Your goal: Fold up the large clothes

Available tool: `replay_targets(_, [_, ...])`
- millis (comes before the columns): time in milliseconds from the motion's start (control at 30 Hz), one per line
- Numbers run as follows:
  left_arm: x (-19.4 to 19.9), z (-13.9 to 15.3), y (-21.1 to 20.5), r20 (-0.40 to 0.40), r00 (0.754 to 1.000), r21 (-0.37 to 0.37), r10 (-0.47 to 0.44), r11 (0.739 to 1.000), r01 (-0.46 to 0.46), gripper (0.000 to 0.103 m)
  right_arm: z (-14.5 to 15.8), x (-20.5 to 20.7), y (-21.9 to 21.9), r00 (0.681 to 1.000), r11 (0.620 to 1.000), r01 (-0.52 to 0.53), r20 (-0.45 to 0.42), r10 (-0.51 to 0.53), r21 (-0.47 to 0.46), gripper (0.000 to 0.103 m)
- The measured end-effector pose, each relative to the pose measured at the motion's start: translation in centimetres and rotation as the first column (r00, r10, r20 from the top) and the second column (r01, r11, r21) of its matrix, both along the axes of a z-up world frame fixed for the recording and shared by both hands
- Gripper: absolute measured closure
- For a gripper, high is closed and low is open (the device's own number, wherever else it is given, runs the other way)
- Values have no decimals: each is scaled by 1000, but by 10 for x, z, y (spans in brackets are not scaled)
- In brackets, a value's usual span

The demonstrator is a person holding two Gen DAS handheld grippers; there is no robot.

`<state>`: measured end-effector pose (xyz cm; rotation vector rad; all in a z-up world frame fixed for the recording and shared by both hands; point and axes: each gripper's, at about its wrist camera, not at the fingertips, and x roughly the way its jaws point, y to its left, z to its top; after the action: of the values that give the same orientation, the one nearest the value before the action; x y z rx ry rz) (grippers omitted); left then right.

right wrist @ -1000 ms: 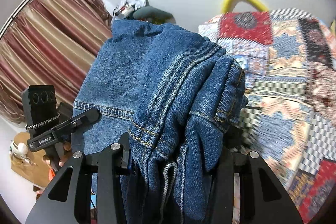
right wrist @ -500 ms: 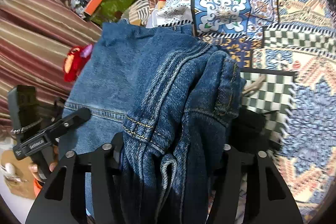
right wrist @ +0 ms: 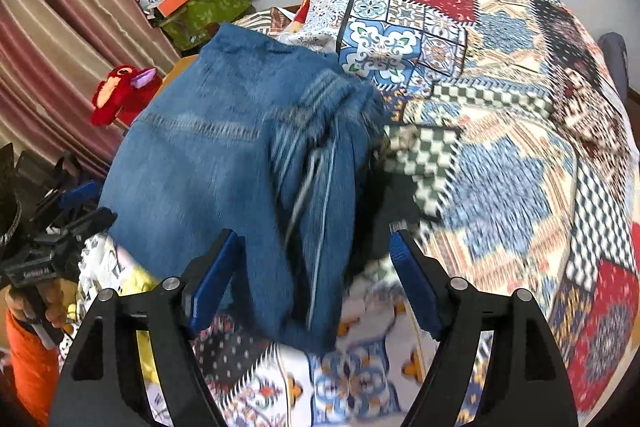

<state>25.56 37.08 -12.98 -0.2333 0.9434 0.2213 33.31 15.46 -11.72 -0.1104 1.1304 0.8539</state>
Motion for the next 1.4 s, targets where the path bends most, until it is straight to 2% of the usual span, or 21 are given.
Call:
replay_targets(67, [-10,5,-6,2,1000,15,19,1000,-19,12,1,-9,-7,1000,1000,-9,16,9,-9,28])
replay_targets(167, [-33,23,-21,35,999,32,26,999,-27,12,20,-34,-16,996,999,-29,82,27,16,28])
replay_targets(267, [-56,52,-37,104,994,30,35,999,-38,12,49,-58,-29,990,996,-38,140,26,85,28])
replay_targets(367, [-84,92,-59,206,978,41,35,998,-45,12,87,-84,-46,973,985,-49,232,10,163,28])
replay_targets(533, [-128,152,-99,374,928,69,5,997,-34,12,143,-124,-74,941,951,-94,338,-11,293,24])
replay_targets(600, [-149,174,-122,447,894,87,-25,996,-15,12,161,-144,-86,923,935,-109,383,-31,338,24])
replay_targets(700, [-176,196,-152,525,850,142,-46,989,-34,12,184,-171,-104,886,911,-119,456,-82,395,24])
replay_targets(767, [-194,206,-171,572,819,186,-51,980,-69,12,198,-191,-115,851,896,-128,511,-122,426,24])
replay_targets(900, [-227,216,-206,654,754,256,-60,956,-146,12,213,-225,-135,783,874,-136,591,-194,467,24])
replay_targets(1000, [-245,216,-224,689,722,281,-58,940,-193,12,216,-244,-144,744,865,-142,629,-227,480,24])
replay_targets(1100, [-257,211,-231,710,703,262,-47,943,-202,12,212,-253,-147,720,863,-137,647,-251,487,23])
replay_targets(1233, [-265,204,-235,724,689,248,-11,937,-246,10,204,-256,-148,709,863,-111,648,-278,492,17])
replay_targets(1267, [-266,203,-235,724,690,247,-7,936,-250,7,202,-257,-148,707,864,-106,649,-282,491,14])
replay_targets(1300, [-266,200,-235,721,693,244,-2,937,-251,0,201,-258,-149,705,865,-105,651,-282,490,6])
replay_targets(1333, [-266,198,-235,721,693,243,-2,937,-250,0,199,-258,-148,699,869,-100,655,-286,486,1])
replay_targets(1400, [-263,194,-236,709,705,250,-2,936,-249,0,195,-259,-147,679,875,-84,670,-300,478,0])
